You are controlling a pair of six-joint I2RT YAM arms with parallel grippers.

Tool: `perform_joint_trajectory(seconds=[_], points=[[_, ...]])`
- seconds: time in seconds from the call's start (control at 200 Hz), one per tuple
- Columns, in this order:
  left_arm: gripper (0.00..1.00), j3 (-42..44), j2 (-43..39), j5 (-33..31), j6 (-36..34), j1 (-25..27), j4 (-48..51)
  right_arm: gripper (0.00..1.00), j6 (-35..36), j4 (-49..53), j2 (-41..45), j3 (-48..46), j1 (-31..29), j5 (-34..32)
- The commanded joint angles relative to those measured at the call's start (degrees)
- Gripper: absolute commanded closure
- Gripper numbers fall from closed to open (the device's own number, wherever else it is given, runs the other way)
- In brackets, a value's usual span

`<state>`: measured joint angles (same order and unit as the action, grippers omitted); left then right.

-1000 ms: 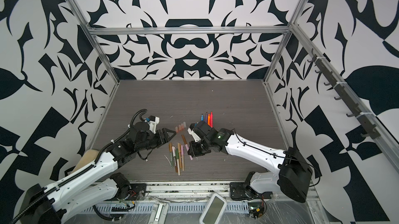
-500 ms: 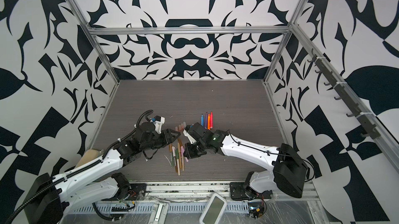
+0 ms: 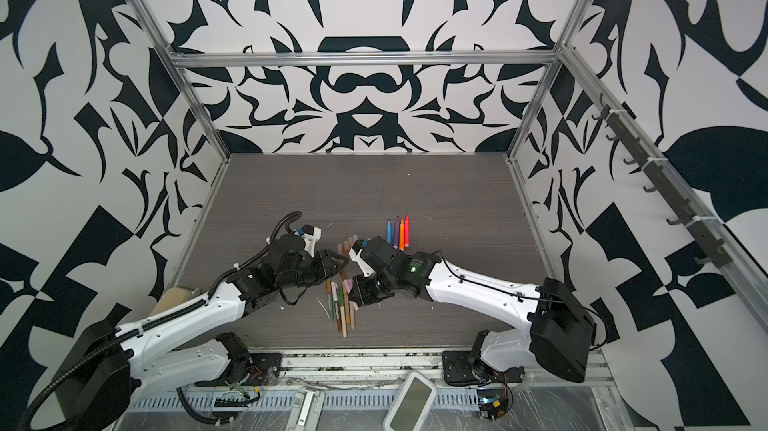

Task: Open the pen caps
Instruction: 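Lift the pink pen toward the left gripper while it closes on the brown cap, then pull the brown cap off with the left gripper, drawing it away from the right gripper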

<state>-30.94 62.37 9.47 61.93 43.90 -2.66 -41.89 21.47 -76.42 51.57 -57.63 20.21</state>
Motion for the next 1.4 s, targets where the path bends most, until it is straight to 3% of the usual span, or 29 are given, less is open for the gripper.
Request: perform_joint_trajectory(seconds=[0.0,0.065,0.18,0.39,0.77,0.825,0.91,0.93,1.035,1.165,1.25,1.395], points=[[0.8,-0.1,0.4,1.4,0.1,0.2,-1.9,1.0,0.8,-1.2,1.1,1.8,-0.3,-1.2],[0.9,-0.3,0.6,1.8,0.1,0.2,-2.2,1.0,0.8,-0.9,1.3,1.7,-0.3,-1.8],[1.0,-0.3,0.6,2.2,0.1,0.2,-2.2,1.0,0.6,-0.3,1.7,1.4,-0.3,-3.6],[1.0,-0.5,-0.3,2.2,0.1,0.2,-2.2,0.79,-0.4,-1.5,1.2,0.8,-0.3,-4.3],[1.0,-1.5,-1.5,2.3,0.9,0.2,-2.3,0.78,-1.5,-4.7,-2.0,0.1,-0.3,-2.7],[1.0,-1.9,-1.5,1.9,0.7,0.2,-2.4,0.8,-1.8,-5.0,-2.5,0.0,-0.3,-2.2],[1.0,-3.7,-1.4,1.2,-1.0,0.0,-0.6,1.0,-2.2,-5.7,-2.5,-0.8,-0.3,-1.9],[1.0,-4.3,-1.4,1.0,-1.7,-0.3,0.2,1.0,-2.4,-5.8,-2.4,-1.1,-0.3,-1.9],[1.0,-10.0,0.6,0.6,-7.6,-4.3,6.2,1.0,-3.7,-7.4,-2.0,-3.1,-0.3,-1.4],[1.0,-25.8,8.5,2.0,-20.8,-17.6,18.6,1.0,-6.2,-11.0,-1.7,-6.8,-0.7,-0.7],[1.0,-34.9,15.5,0.1,-25.7,-24.4,24.0,1.0,-7.6,-12.5,-0.7,-8.9,-1.4,-1.0],[1.0,-41.9,21.8,2.4,-28.0,-25.9,26.9,1.0,-8.8,-12.4,3.7,-12.3,-1.9,-3.1]])
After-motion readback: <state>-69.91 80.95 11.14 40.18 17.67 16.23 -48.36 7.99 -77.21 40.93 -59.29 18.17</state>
